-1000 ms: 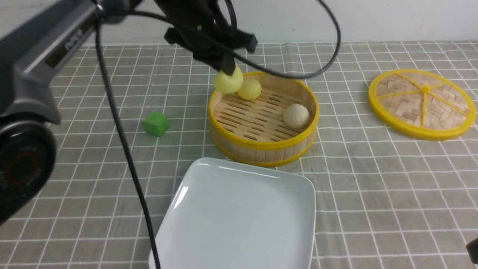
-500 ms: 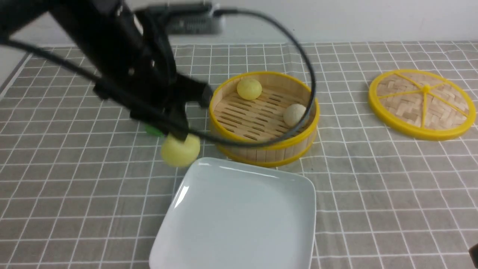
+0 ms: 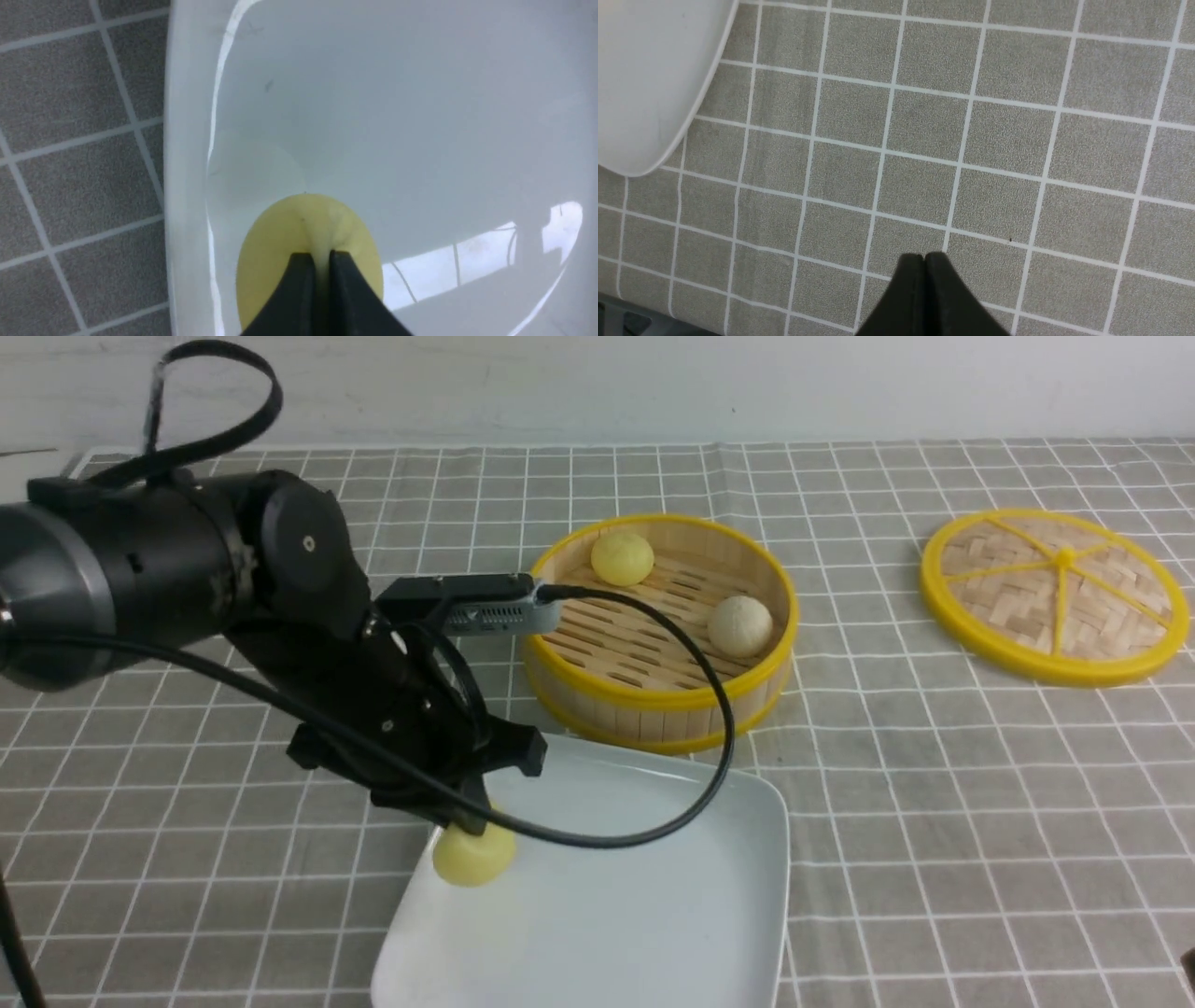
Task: Put the steamed buns into the plate on the grey tablecloth.
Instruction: 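Carry the bun from the bamboo steamer to the plate with the left gripper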
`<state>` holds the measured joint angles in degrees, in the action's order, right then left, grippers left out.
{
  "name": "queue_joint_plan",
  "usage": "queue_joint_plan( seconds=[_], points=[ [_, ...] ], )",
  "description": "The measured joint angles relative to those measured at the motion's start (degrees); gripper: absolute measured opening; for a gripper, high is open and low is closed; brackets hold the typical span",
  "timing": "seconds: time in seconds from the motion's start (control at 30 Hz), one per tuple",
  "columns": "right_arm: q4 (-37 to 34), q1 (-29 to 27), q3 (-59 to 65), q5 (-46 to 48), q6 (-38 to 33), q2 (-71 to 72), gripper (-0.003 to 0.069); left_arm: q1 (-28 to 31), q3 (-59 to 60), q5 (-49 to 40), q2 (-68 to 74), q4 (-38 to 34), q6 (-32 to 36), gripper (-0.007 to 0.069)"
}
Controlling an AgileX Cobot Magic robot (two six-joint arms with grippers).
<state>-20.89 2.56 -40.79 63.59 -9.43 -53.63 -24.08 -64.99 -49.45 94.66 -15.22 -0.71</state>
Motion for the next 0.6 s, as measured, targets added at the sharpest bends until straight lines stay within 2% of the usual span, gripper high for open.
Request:
queue_joint_plan(
  seconds=[0.33,0.47,0.53,0.6],
  points=[
    [0.0,0.0,0.0,-0.1,-0.2,0.0,-0.0006,-4.3,0.0,6.6,2.3,0.4,1.2,0.0040],
    [0.0,0.0,0.0,-0.1,-0.2,0.0,-0.0003,-4.3,0.0,7.6,3.1,0.6,1.2,0.0127],
    [0.0,0.0,0.0,-0.1,-0.2,0.0,-0.0002,-4.3,0.0,7.6,3.3,0.1,1.2,0.0211],
    [0.0,0.0,0.0,-0.1,-0.2,0.0,-0.0001,-4.3,0.0,7.6,3.3,-0.1,1.2,0.0254]
  ],
)
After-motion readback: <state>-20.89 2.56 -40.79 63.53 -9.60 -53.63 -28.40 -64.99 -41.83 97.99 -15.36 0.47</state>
